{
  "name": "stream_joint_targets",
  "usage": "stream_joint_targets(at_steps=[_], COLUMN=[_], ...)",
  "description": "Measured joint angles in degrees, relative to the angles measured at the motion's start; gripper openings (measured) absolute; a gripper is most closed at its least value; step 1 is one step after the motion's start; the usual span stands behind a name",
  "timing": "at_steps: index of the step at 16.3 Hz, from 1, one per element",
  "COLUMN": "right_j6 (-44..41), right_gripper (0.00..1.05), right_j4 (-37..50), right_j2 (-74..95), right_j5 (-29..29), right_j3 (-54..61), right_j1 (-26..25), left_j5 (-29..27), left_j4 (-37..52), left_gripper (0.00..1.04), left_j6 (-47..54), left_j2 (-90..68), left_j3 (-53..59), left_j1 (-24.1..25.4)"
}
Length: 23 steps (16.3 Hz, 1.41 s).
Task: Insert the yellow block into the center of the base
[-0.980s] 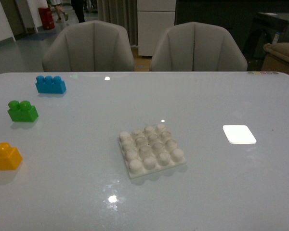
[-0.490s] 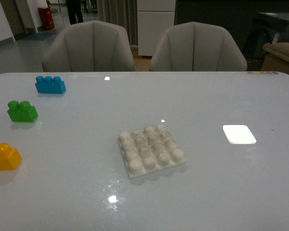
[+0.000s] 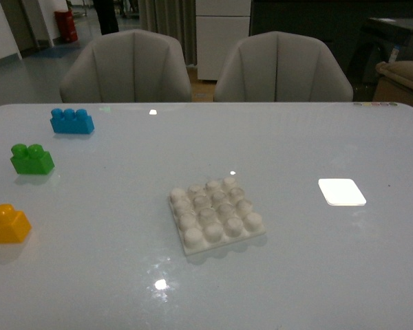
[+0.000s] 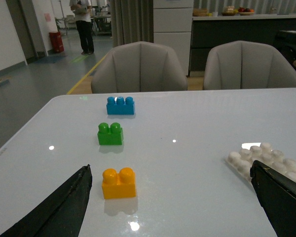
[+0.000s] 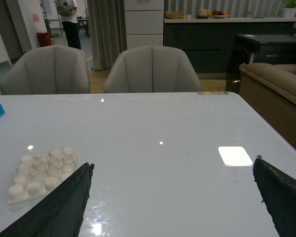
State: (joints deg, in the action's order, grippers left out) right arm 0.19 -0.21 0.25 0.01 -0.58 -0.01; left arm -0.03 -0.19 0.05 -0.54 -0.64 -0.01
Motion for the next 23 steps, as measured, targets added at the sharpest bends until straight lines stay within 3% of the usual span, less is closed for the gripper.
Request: stream_joint_targets(at_steps=[2,3,4,6,8,11,13,18,23], right_j6=[0.0,0.0,0.0,0.0,0.0,0.0,0.0,0.0,0.0], right_gripper=[0.98,0.98,0.98,0.98,0.98,0.98,0.98,0.98,0.98], right_j4=[0.0,0.0,0.0,0.0,0.0,0.0,0.0,0.0,0.0], right_j2=[0.0,0.0,0.0,0.0,0.0,0.0,0.0,0.0,0.0], right_j5=[0.0,0.0,0.0,0.0,0.0,0.0,0.0,0.0,0.0], right_j3=[0.0,0.0,0.0,0.0,0.0,0.0,0.0,0.0,0.0], right_j1=[0.0,0.0,0.0,0.0,0.0,0.0,0.0,0.0,0.0], left_j5=[-0.1,-3.2,-4.9,-4.9,-2.1,3.9,3.9,2.5,3.7], left_j4=[-0.7,-11.7,-16.3,-16.5,-8.2,12.1,24.0,29.4,30.2], left_gripper=[0.98,0.98,0.98,0.98,0.98,0.98,0.98,0.98,0.98], left_j6=[0.0,-1.7,-2.6,-3.5,-3.5,-1.5,0.5,2.4,3.0], left_j2=[-0.1,-5.2,-10.2,-10.7,-16.4,-41.7,-60.5,-94.1,-108.0], left_j3=[-0.1,-4.2,-7.8,-10.7,-12.1,-17.1,-26.0,-39.3,-43.3], left_j1=[0.0,-2.0,-3.8,-4.8,-1.5,5.2,6.4,6.6,8.3])
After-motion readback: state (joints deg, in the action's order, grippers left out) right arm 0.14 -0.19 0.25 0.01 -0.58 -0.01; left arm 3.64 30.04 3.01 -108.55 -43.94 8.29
